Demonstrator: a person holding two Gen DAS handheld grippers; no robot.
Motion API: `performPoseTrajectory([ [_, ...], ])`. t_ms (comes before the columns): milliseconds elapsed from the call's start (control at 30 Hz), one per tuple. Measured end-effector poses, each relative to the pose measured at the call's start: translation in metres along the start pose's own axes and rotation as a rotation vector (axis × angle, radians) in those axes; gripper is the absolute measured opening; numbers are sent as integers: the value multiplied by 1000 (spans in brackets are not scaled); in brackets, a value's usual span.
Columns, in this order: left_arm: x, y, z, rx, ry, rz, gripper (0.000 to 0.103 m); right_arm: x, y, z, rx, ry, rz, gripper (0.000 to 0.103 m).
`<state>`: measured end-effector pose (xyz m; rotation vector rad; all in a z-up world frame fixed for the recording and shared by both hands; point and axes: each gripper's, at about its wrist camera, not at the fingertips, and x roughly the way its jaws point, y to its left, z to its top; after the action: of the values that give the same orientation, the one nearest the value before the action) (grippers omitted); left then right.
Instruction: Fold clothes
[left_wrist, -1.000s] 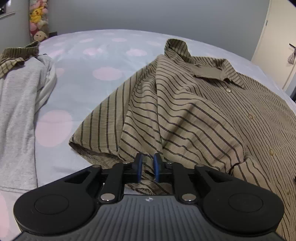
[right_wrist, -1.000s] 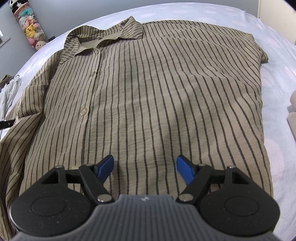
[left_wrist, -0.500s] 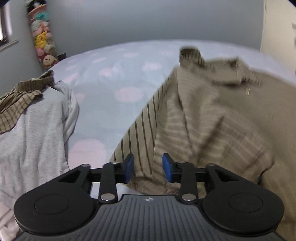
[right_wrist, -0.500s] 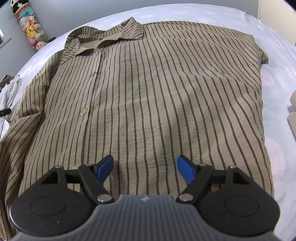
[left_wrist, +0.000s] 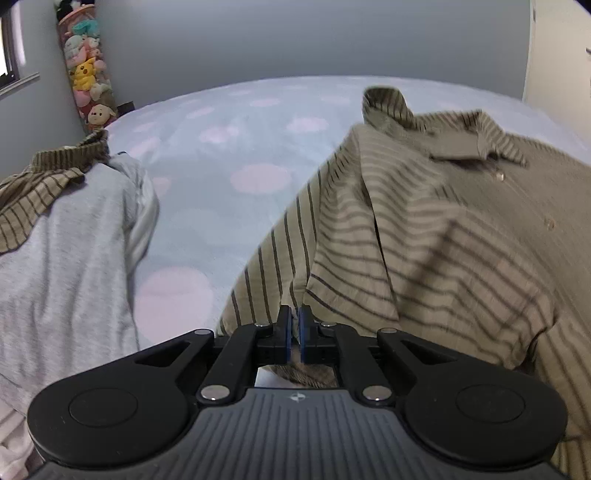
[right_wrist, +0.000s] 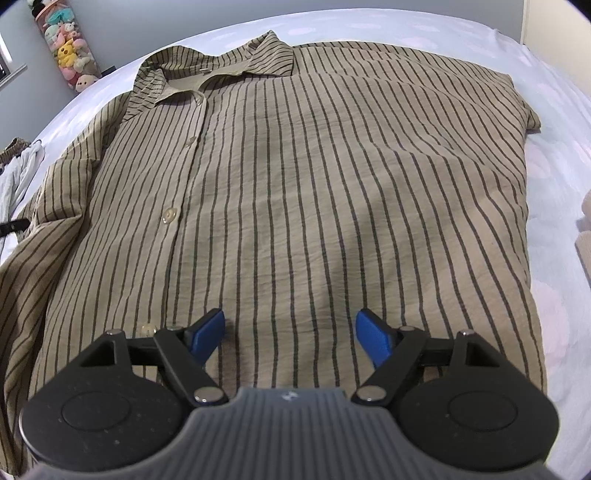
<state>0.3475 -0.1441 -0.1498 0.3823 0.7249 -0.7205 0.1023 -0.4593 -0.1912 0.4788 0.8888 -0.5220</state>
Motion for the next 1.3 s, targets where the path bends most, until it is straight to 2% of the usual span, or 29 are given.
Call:
performPoseTrajectory([
  [167,-17,26,26,-73,-26,-9,2,0,0,0,-11,1,-1,81],
  [400,-14,79,81,-144,-13,32,2,0,0,1,-18,5,-1,81],
  [533,1,109,107,-176,12,106,1,0,-1,3,-15,9,1,81],
  [733,25,146,138,-138,38,246,1,-5,-7,8,-1,4,-25,80],
  [933,74,162,148,-93,109,315,1,-12,-19,12,31,30,-43,80],
  [1033,97,158,141,-66,142,361,1,-18,-20,11,21,40,-54,80],
  [1133,90,151,133,-47,118,372,2,-23,-23,8,12,46,-64,80],
  [1200,71,145,127,-55,104,363,8,-26,-27,6,17,49,-69,80],
  [1267,51,140,122,-63,89,353,29,-29,-31,4,25,51,-71,80],
  [1300,41,137,120,-67,81,349,32,-31,-32,3,30,52,-70,80],
])
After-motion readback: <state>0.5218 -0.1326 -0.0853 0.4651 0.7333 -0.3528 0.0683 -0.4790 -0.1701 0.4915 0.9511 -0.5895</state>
